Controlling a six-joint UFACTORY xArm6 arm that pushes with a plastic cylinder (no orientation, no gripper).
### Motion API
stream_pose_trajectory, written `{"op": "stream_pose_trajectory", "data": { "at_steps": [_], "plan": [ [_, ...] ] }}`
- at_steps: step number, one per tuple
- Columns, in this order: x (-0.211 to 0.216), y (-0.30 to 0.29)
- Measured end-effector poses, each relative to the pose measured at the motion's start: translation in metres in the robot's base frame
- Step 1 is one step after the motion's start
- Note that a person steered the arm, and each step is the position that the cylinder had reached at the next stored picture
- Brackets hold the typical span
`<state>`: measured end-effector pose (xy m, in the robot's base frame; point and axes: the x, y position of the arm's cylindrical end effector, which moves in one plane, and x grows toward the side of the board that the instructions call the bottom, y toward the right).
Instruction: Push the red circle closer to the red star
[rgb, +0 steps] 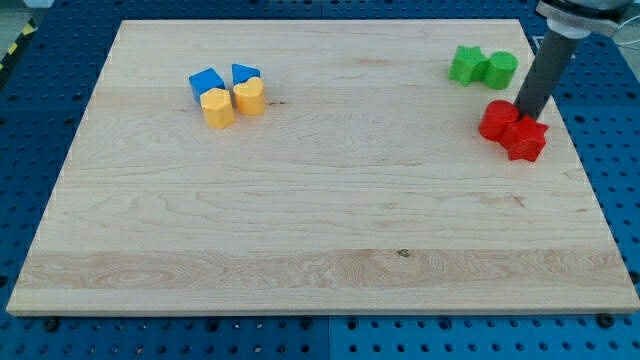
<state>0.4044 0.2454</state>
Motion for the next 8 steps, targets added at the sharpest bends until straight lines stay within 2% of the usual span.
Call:
{"op": "stream_pose_trajectory", "data": {
  "at_steps": [1, 2, 6, 8],
  "plan": [
    [0.031, 0.000],
    [0.038, 0.000],
    [-0.044, -0.007],
    [-0.020, -0.013]
  ]
}}
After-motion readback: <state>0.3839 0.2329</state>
